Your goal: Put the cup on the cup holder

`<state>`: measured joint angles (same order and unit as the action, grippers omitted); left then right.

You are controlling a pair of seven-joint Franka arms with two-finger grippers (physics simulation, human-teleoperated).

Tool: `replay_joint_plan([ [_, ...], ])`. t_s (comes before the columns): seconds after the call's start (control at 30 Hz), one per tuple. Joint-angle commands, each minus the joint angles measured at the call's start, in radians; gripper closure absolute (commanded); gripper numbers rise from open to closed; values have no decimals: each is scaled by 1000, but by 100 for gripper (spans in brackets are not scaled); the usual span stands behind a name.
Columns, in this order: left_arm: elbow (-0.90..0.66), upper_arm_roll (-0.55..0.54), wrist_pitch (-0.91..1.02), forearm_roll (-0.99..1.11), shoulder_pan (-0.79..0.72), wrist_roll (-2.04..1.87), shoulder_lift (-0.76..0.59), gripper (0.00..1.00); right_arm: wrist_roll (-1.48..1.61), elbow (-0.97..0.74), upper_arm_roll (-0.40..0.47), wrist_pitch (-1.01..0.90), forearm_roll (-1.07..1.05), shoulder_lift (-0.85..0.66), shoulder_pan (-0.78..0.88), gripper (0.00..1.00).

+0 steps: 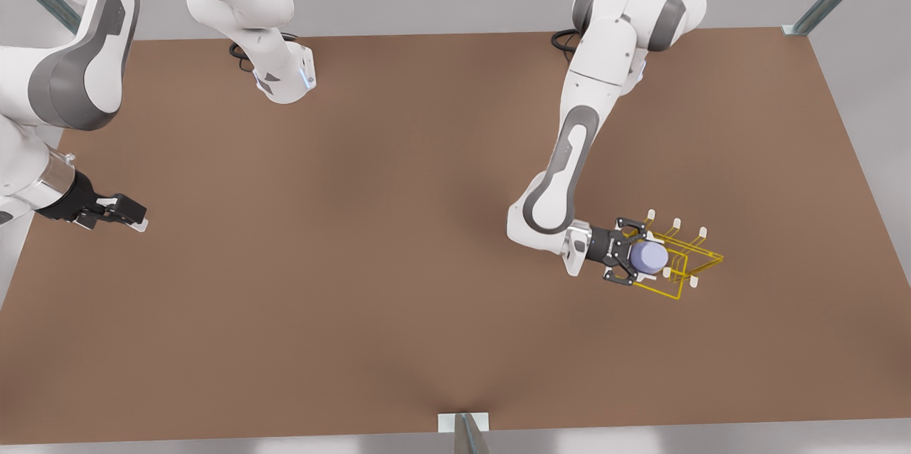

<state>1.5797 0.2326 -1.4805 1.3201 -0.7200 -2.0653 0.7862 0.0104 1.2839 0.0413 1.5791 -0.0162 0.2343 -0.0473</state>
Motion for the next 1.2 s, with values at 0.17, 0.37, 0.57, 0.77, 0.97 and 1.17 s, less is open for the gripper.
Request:
replay_joint_plan([
  [0.17,-6,4,-3,-1,1,-21,25,18,0,-2,0,1,-1,0,0,0],
  [0.37,-7,5,-3,1,8,-29,51,17,0,0,0,7,-2,3,1,0],
  [0.57,-7,5,-1,-4,8,-32,59,0,0,-2,0,7,-2,5,1,0],
  [0.77,-23,-16,-4,-137,7,440,-137,0,0,0,0,7,-2,5,1,0],
  [0.97,-356,76,-67,-1231,67,1699,-255,0,0,0,0,9,-2,5,3,0],
  [1.17,-340,-398,2,-1225,630,2159,-521,0,0,-2,0,9,-2,5,3,0],
])
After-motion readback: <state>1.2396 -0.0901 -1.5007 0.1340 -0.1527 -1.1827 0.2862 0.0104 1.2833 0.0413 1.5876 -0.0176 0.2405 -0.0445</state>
